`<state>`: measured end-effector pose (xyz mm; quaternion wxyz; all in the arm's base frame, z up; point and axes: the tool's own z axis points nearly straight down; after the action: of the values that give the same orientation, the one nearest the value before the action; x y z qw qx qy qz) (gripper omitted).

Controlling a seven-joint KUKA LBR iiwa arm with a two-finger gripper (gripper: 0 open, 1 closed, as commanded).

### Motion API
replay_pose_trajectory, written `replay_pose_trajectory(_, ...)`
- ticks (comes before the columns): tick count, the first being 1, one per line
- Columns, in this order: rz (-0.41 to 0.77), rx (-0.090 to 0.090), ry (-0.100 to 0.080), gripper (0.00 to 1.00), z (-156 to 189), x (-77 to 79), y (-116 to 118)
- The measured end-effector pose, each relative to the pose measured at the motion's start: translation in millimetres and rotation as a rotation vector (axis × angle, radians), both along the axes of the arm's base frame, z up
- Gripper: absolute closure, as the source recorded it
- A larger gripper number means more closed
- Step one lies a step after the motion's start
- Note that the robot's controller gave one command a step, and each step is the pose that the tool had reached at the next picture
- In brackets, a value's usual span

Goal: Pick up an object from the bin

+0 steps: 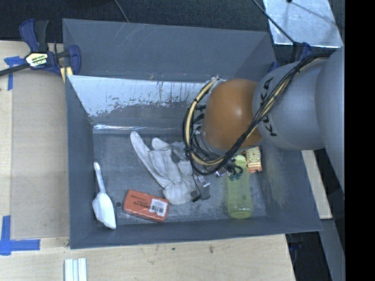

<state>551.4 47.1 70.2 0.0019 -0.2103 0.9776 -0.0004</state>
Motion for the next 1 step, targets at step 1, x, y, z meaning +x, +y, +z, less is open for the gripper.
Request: replay_pose_trajectory(1, 0.043, 0.001, 0.002, 1.0, 1.8, 15.9, -11.6)
